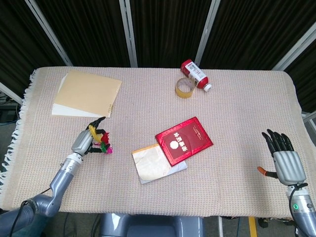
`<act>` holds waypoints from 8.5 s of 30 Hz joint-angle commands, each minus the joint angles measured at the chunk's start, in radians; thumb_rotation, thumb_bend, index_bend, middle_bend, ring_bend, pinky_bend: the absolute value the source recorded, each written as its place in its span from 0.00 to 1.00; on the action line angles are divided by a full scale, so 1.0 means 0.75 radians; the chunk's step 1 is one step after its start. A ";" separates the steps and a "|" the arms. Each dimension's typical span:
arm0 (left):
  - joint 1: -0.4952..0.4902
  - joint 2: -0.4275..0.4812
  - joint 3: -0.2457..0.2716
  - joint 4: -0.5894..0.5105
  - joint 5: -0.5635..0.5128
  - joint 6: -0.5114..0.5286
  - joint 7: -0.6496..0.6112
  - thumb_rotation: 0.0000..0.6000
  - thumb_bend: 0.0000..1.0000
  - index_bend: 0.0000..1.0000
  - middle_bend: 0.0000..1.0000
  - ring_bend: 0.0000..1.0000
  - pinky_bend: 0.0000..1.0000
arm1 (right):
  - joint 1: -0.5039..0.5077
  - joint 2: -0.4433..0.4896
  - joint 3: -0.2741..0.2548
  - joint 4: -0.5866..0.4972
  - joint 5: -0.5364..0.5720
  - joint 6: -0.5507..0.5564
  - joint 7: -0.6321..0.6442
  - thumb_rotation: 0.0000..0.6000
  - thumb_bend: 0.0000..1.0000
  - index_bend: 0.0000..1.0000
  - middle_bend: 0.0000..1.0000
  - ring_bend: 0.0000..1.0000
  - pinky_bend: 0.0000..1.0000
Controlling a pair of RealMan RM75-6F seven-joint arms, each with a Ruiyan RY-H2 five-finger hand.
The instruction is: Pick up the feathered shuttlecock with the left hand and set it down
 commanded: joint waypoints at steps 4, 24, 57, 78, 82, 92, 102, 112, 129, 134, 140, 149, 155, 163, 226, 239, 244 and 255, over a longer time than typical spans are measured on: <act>0.005 0.004 -0.025 0.016 -0.020 -0.026 -0.013 0.98 0.27 0.34 0.00 0.00 0.00 | -0.001 -0.001 -0.004 -0.003 -0.006 0.004 -0.004 1.00 0.06 0.00 0.00 0.00 0.00; -0.341 -0.244 -0.209 0.304 -0.047 -0.231 0.157 0.97 0.12 0.00 0.00 0.00 0.00 | 0.019 0.003 -0.008 -0.014 0.004 -0.036 -0.018 1.00 0.07 0.00 0.00 0.00 0.00; -0.215 0.063 -0.139 -0.354 -0.017 -0.140 0.325 0.82 0.10 0.07 0.00 0.00 0.00 | 0.006 -0.002 -0.038 -0.036 -0.062 0.015 -0.041 1.00 0.07 0.00 0.00 0.00 0.00; -0.116 0.089 -0.053 -0.326 -0.009 -0.141 0.356 0.81 0.02 0.00 0.00 0.00 0.00 | -0.006 0.006 -0.040 -0.033 -0.068 0.039 -0.023 1.00 0.07 0.00 0.00 0.00 0.00; -0.139 0.012 -0.074 -0.195 -0.070 -0.198 0.317 0.81 0.02 0.00 0.00 0.00 0.00 | -0.008 0.012 -0.043 -0.039 -0.075 0.045 -0.018 1.00 0.07 0.00 0.00 0.00 0.00; -0.344 -0.286 -0.154 0.260 -0.142 -0.408 0.123 0.80 0.01 0.00 0.00 0.00 0.00 | -0.011 0.024 -0.031 -0.040 -0.051 0.041 0.002 1.00 0.07 0.00 0.00 0.00 0.00; -0.532 -0.502 -0.149 0.539 -0.058 -0.472 -0.094 0.78 0.01 0.01 0.00 0.00 0.00 | 0.003 0.033 -0.025 -0.037 -0.026 -0.001 0.017 1.00 0.07 0.00 0.00 0.00 0.00; -0.597 -0.576 -0.146 0.609 -0.021 -0.448 -0.206 0.78 0.08 0.26 0.00 0.00 0.00 | 0.015 0.027 -0.022 -0.035 -0.015 -0.024 0.007 1.00 0.07 0.00 0.00 0.00 0.00; -0.534 -0.522 -0.105 0.567 0.065 -0.211 -0.287 1.00 0.71 0.82 0.10 0.00 0.00 | 0.031 0.017 -0.027 -0.031 -0.014 -0.054 -0.011 1.00 0.07 0.00 0.00 0.00 0.00; -0.470 -0.425 -0.099 0.430 0.064 -0.166 -0.231 1.00 0.76 0.83 0.11 0.00 0.00 | 0.029 0.011 -0.034 -0.041 -0.027 -0.044 -0.031 1.00 0.07 0.00 0.00 0.00 0.00; -0.435 -0.364 -0.092 0.328 0.055 -0.174 -0.200 1.00 0.78 0.83 0.12 0.00 0.00 | 0.030 0.005 -0.036 -0.049 -0.033 -0.038 -0.056 1.00 0.07 0.00 0.00 0.00 0.00; -0.275 -0.138 -0.056 0.061 0.126 0.013 -0.080 1.00 0.79 0.85 0.12 0.00 0.00 | 0.036 -0.003 -0.039 -0.042 -0.033 -0.050 -0.065 1.00 0.07 0.00 0.00 0.00 0.00; -0.135 0.025 -0.016 -0.124 0.168 0.133 -0.062 1.00 0.79 0.85 0.12 0.00 0.00 | 0.030 -0.012 -0.045 -0.050 -0.040 -0.038 -0.092 1.00 0.07 0.00 0.00 0.00 0.00; 0.009 0.120 0.029 -0.169 0.175 0.228 -0.085 1.00 0.79 0.86 0.12 0.00 0.00 | 0.023 -0.017 -0.047 -0.057 -0.037 -0.027 -0.121 1.00 0.07 0.00 0.00 0.00 0.00; -0.264 -0.082 -0.206 0.039 0.077 -0.085 0.044 1.00 0.03 0.00 0.00 0.00 0.00 | 0.041 -0.014 -0.057 -0.063 -0.008 -0.088 -0.148 1.00 0.07 0.00 0.00 0.00 0.00; 0.159 0.298 0.110 -0.288 0.123 0.107 0.503 0.94 0.08 0.01 0.00 0.00 0.00 | 0.003 0.013 -0.043 -0.078 -0.004 -0.014 -0.115 1.00 0.07 0.00 0.00 0.00 0.00; 0.382 0.392 0.183 -0.383 0.020 0.252 0.702 0.94 0.08 0.00 0.00 0.00 0.00 | -0.009 0.022 -0.038 -0.082 0.024 -0.013 -0.116 1.00 0.07 0.00 0.00 0.00 0.00; 0.441 0.289 0.185 -0.196 0.173 0.413 0.795 0.94 0.09 0.00 0.00 0.00 0.00 | -0.006 0.042 -0.037 -0.093 0.047 -0.049 -0.101 1.00 0.07 0.00 0.00 0.00 0.00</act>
